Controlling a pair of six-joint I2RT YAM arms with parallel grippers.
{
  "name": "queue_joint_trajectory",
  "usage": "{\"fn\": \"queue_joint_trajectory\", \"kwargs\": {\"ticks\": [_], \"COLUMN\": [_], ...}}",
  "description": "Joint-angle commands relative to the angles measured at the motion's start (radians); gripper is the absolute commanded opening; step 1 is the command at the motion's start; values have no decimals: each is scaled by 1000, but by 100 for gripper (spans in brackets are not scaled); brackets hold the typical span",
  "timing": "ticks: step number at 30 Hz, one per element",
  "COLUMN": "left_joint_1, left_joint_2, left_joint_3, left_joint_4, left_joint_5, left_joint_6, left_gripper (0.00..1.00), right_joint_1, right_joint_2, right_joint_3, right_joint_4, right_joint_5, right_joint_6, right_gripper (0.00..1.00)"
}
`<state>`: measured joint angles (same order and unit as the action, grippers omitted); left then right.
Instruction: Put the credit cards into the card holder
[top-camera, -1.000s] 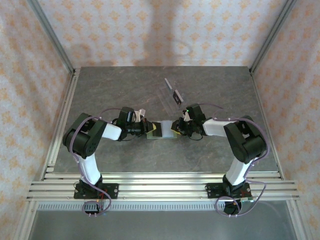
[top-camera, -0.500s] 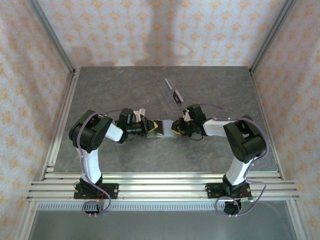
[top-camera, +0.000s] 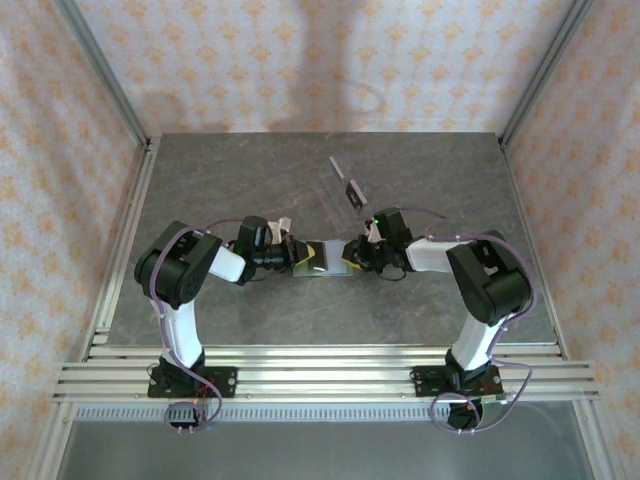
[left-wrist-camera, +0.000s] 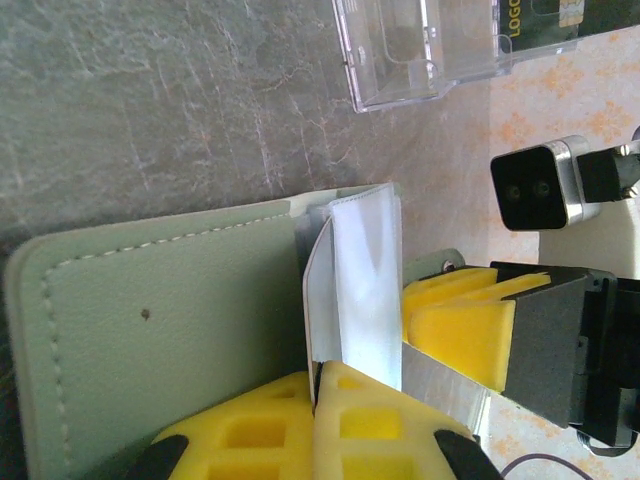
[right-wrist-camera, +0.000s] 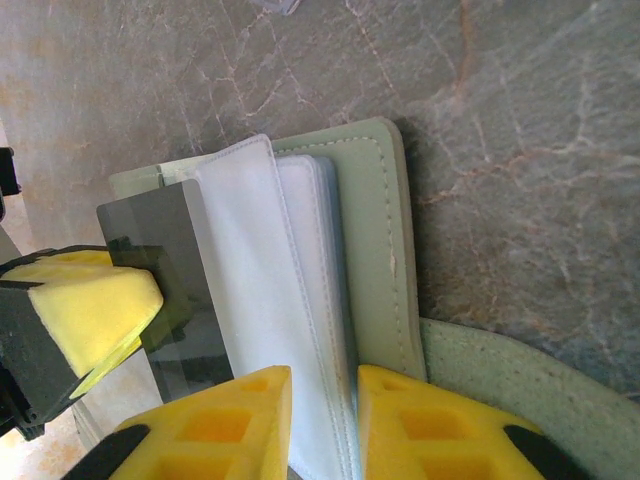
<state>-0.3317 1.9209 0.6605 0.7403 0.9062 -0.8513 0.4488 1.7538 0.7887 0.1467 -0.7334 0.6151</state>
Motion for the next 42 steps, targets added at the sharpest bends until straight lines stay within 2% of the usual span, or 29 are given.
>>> {"fn": "queue_joint_trajectory", "kwargs": {"ticks": [1,6,19,29,35,42], "left_joint_1": [-4,-4,-4,-1,5,5], "left_joint_2": [20,45,-6,-55,-67,-69], "left_joint_3": [-4,-12,17,44,84,70], "left_joint_4": [-51,44,-111,-196,-311,-278], "left_joint_5": [5,28,40,55,35,17], "left_joint_6": [-5,-80,-75,-78,-26,-44], "left_gripper": [0,0,0,0,0,0], "right_joint_1": [8,8,7,8,7,7], "right_joint_2": [13,12,-8,-27,-27,-27], "right_joint_3": [-6,-12,-3,16,16,21], "right_joint_4": [8,35,9,-72,-74,-73], "right_joint_5": [-22,-46,-67,-37,-53,-63], "right_joint_6": [-16,-15,-66,-124,-141,-147], "right_gripper": [24,24,23,5,3,0]}}
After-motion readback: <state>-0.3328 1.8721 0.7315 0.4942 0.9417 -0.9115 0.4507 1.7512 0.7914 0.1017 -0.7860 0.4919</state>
